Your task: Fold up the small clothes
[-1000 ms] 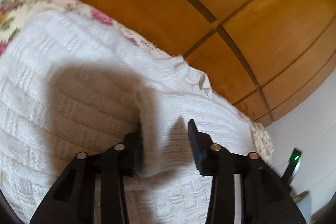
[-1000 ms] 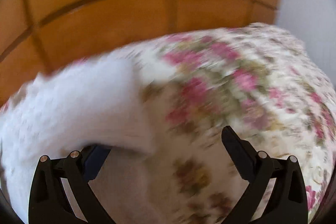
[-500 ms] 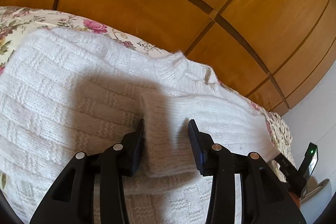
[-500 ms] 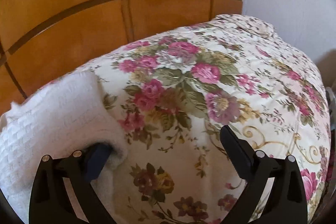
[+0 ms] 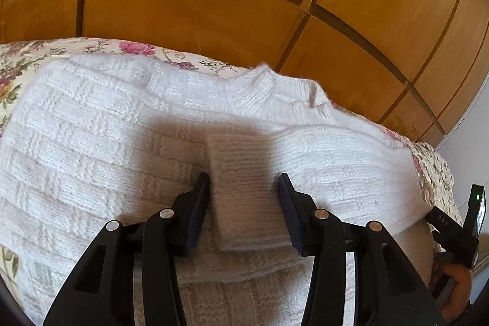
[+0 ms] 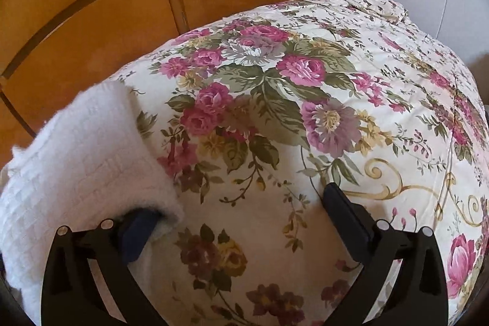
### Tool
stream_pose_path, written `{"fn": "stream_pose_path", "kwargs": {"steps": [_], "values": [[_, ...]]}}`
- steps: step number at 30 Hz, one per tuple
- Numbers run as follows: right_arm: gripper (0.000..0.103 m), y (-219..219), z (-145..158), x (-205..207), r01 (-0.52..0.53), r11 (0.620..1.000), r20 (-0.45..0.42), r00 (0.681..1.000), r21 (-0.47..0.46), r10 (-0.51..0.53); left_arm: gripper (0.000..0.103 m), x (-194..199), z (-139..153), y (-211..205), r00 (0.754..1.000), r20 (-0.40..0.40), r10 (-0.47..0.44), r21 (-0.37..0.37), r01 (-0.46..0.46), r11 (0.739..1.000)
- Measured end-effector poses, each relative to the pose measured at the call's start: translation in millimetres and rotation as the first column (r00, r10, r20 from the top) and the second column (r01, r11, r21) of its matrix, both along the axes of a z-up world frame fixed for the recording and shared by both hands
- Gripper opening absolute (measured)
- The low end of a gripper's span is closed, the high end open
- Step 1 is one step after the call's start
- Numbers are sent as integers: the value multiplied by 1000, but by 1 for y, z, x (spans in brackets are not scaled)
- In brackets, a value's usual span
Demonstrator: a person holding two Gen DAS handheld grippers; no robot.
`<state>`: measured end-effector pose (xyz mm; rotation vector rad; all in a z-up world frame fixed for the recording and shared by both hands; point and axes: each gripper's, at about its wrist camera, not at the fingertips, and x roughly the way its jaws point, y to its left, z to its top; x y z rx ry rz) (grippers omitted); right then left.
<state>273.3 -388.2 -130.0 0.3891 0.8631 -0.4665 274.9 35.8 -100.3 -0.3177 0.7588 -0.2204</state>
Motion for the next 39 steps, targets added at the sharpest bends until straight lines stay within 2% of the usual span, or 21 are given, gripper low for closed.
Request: {"fn": "stream_pose_path", "kwargs": {"steps": [5,7,8,11,15,17,19,20,21,22,23,26,28,30,31,32,33,34,35,39], "values": [[101,-3,10,-22,-21,999,46,999,35,19,45,-2,0,-2,1000,3,5,31,-5,999],[101,-4,21,-38,17,1000,104,994,11,-18,45,-2,0,-3,1000,3,7,41,-7,999],[101,-3,31,-46,36,999,161,986,-6,-34,45,-2,0,-3,1000,3,7,44,-7,999],[101,6,45,-33,-19,1000,220,975,-24,24,45,-2,0,-5,1000,5,9,54,-9,998],[101,31,50,18,-170,985,214,962,-30,172,45,-3,-1,-4,1000,8,10,55,-11,998],[101,40,41,47,-207,976,122,969,-61,213,45,-3,-1,-4,1000,8,10,57,-11,998],[101,37,29,62,-183,980,42,981,-79,187,45,-3,-1,-4,1000,8,11,61,-12,998],[101,30,16,72,-143,987,-38,989,-79,140,45,-3,-2,-5,1000,8,11,61,-12,998],[101,24,7,75,-128,991,-61,990,-44,125,45,-2,-2,-5,1000,9,11,58,-11,998],[101,17,3,76,-115,993,-50,992,-4,114,45,-2,-3,-4,1000,9,10,53,-10,999],[101,15,2,76,-99,995,-44,994,-6,98,45,-2,-3,-4,1000,8,9,48,-10,999],[101,24,6,71,-103,993,-33,994,-62,101,45,-2,-4,-3,1000,7,10,39,-10,999],[101,19,7,64,-108,994,3,994,-3,108,45,-2,-4,-3,1000,8,9,37,-10,999],[101,6,9,48,-100,989,65,994,106,93,47,-3,-3,-1,1000,14,7,17,-7,1000],[101,1,11,34,-103,983,95,991,149,89,51,-5,-3,2,1000,20,2,-2,-2,1000],[101,0,15,26,-115,979,110,989,169,97,62,-8,-2,5,999,34,-16,-40,17,999],[101,-1,17,17,-133,974,121,986,185,112,69,-11,-1,7,998,45,-33,-68,36,997],[101,0,19,7,-158,968,133,982,196,134,79,-16,1,8,998,57,-40,-83,45,996],[101,1,21,-7,-194,960,151,975,204,164,85,-23,2,9,997,65,-34,-79,39,996],[99,1,27,-58,-285,925,223,947,252,231,89,-51,6,8,998,49,-37,-58,40,998]]}}
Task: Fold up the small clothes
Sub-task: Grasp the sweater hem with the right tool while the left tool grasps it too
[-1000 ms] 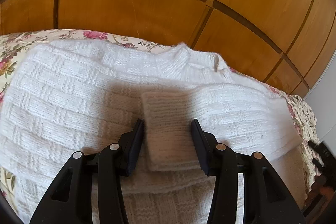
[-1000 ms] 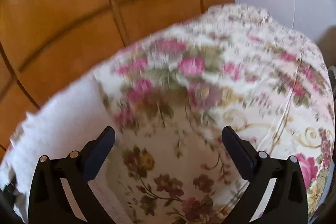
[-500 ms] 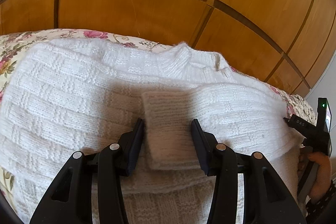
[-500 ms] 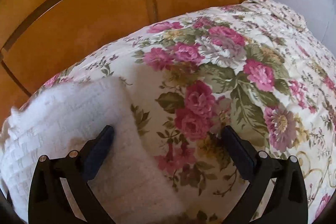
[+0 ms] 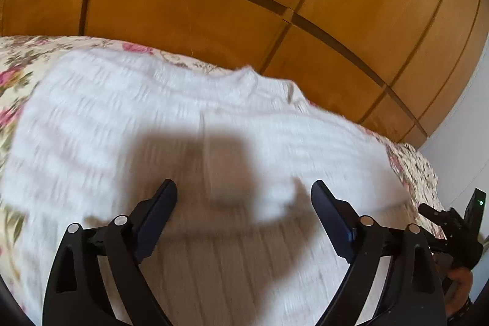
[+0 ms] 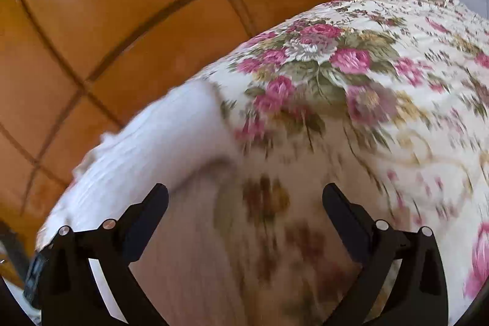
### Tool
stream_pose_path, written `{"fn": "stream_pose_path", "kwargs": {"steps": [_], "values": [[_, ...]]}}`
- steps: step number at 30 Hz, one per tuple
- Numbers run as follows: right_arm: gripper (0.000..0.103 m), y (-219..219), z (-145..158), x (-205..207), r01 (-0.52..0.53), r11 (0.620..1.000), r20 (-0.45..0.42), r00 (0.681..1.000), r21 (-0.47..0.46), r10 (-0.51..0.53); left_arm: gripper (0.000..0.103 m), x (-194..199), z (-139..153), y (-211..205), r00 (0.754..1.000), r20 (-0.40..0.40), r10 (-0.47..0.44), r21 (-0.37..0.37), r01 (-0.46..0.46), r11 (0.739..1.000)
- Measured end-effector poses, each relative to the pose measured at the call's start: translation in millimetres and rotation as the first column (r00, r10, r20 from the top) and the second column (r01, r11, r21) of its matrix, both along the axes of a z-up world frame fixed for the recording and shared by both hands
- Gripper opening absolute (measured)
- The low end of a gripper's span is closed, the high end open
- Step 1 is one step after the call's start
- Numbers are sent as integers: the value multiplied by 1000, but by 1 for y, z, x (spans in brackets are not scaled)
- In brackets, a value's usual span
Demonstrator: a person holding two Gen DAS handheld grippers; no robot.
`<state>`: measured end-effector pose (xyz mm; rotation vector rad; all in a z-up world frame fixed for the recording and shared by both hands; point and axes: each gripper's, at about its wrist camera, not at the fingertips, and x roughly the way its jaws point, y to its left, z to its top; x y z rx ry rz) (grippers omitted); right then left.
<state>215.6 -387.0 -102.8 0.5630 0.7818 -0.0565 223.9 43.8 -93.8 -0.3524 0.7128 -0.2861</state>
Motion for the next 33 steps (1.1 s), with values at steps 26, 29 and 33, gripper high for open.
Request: {"fn": "stream_pose_path", "kwargs": {"steps": [26,29,33], "values": [[44,-11,-27,-170,-373,862,113,928,343,356,93,-207,-11,106,995,-45,89,-134,-94,987],[41,-5,-31,-177,-399,847,111,916,351,386,78,-224,-15,107,997,-32,74,-132,-77,988],[41,13,-32,-184,-464,831,103,884,306,456,70,-243,-21,94,999,-29,-16,-106,13,994]]}}
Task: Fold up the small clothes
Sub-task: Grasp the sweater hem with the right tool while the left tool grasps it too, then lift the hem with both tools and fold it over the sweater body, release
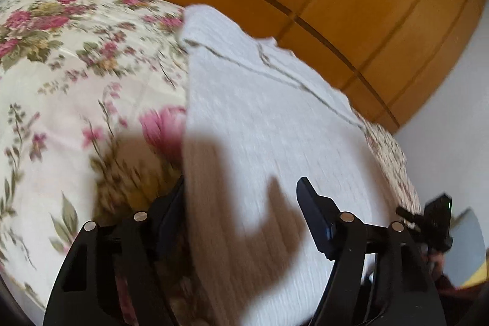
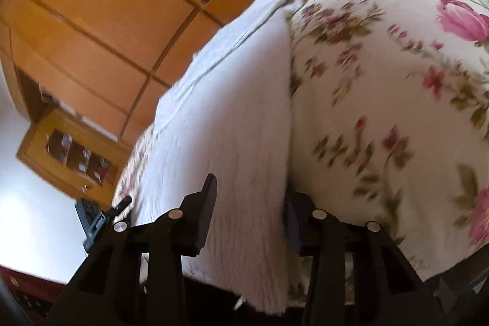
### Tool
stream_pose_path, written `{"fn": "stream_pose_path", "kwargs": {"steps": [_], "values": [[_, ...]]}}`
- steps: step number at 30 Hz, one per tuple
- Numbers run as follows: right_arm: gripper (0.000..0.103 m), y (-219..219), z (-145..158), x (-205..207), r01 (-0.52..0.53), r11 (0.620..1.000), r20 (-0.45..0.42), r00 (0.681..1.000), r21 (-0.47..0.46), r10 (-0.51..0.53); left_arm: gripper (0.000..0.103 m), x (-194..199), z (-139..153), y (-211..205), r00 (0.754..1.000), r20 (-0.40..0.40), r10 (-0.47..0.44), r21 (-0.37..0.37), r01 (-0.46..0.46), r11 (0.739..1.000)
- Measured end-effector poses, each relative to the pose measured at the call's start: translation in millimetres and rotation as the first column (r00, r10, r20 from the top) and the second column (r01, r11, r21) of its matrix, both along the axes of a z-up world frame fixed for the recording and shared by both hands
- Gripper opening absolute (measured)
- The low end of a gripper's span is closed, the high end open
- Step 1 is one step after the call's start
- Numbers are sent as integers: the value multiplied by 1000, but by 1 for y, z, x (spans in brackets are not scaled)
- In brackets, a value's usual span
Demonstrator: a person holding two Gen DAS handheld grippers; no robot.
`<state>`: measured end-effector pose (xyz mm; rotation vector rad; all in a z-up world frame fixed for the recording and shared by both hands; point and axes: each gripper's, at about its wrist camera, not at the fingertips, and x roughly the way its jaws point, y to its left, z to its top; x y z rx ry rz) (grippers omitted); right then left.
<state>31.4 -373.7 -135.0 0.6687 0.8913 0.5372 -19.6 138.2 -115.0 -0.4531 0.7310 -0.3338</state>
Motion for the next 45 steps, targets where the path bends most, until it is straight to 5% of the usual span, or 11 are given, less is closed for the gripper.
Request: {"fn": "stream_pose_path", "kwargs": {"steps": [3,7,12,13,15,17,19,25,31,40,45], "values": [[40,17,-2,-5,-43,998,18,999,-55,44,68,-10,-2,-8,999,7,-49,-25,50,998],[40,33,-1,-7,-64,988,49,996,-142,72,51,-11,-7,-20,994,-1,-106,-59,106,993],[39,20,-10,2,-39,999,-11,999,-28,38,43,-3,-8,-28,991,-25,-134,-101,131,986],[37,18,-11,3,-32,999,-23,999,-5,32,43,-2,-9,-29,990,-29,-141,-110,137,984],[11,13,-14,5,7,1000,-49,999,12,-6,35,0,-8,-34,987,-38,-158,-98,154,983],[8,9,-18,6,21,1000,-61,998,12,-20,16,2,-9,-40,980,-61,-191,-89,186,979],[7,8,-17,4,16,1000,-56,998,22,-14,13,3,-6,-45,975,-65,-212,-70,208,976],[6,12,4,-1,-34,999,42,999,28,33,10,-3,20,-49,970,11,-243,-63,244,968],[6,17,37,-14,-101,992,195,977,76,84,8,-17,51,-34,969,122,-216,-149,233,961],[6,12,62,-28,-135,976,275,958,173,83,7,-48,87,-41,943,215,-253,-142,287,947],[6,3,81,-38,-159,969,331,939,191,89,7,-61,106,-36,933,256,-253,-209,309,928]]}}
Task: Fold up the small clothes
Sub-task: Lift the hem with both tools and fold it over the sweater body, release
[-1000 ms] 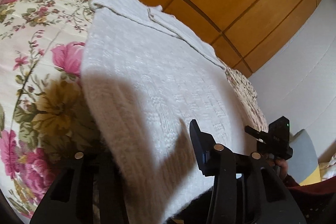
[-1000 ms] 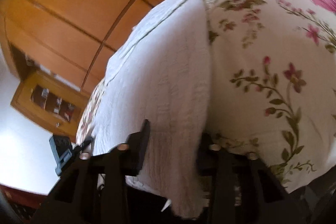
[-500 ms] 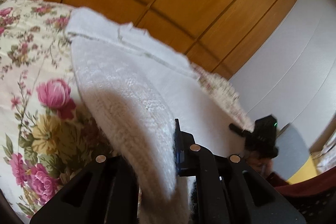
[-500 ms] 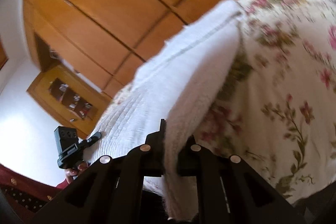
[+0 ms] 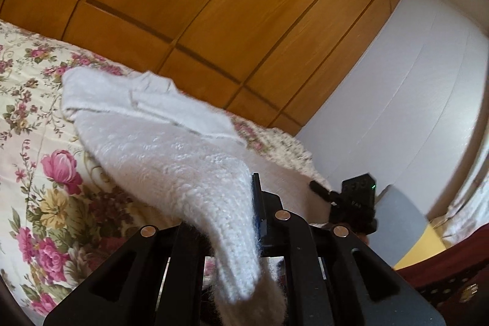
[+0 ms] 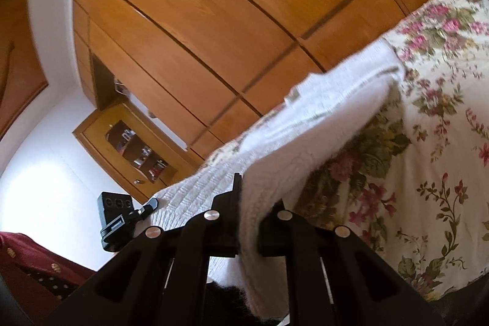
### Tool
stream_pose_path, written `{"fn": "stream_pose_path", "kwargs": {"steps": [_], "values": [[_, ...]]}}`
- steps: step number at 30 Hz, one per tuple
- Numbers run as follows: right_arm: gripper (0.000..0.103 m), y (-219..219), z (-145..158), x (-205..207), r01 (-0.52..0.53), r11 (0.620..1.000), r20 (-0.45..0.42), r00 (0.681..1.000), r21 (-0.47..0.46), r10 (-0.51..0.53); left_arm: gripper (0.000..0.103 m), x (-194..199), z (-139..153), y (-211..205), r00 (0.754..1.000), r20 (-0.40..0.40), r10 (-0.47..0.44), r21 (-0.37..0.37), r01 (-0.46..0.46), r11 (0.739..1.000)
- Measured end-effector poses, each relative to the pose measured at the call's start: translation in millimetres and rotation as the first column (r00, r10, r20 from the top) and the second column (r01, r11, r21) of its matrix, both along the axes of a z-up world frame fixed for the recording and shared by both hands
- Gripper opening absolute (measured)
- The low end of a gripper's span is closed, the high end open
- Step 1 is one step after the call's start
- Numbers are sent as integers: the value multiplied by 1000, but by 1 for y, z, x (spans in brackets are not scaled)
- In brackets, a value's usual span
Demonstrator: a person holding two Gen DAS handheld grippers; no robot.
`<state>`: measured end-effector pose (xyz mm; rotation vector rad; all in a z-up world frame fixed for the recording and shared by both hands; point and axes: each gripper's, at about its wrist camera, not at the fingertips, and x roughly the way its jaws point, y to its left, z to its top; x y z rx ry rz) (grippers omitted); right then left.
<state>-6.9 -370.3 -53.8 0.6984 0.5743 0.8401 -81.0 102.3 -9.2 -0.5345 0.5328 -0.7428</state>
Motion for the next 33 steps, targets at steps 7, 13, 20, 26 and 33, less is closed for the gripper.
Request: {"fn": "stream_pose_path", "kwargs": {"steps": [7,13,20,26,33], "values": [[6,-8,18,-23,-29,998,45,999,48,27,6,-23,23,8,998,46,-41,-48,44,998],[6,-12,27,-46,-60,995,73,996,74,54,6,-44,30,12,995,44,-86,-119,91,989],[6,-32,31,-77,-76,985,83,994,155,64,6,-59,31,31,990,11,-141,-259,139,956],[6,-43,34,-85,-68,971,66,996,231,55,6,-60,29,35,987,-10,-162,-311,151,938],[6,-46,24,-41,-15,940,6,1000,341,14,6,-25,22,45,992,-47,-114,-328,92,940]]}}
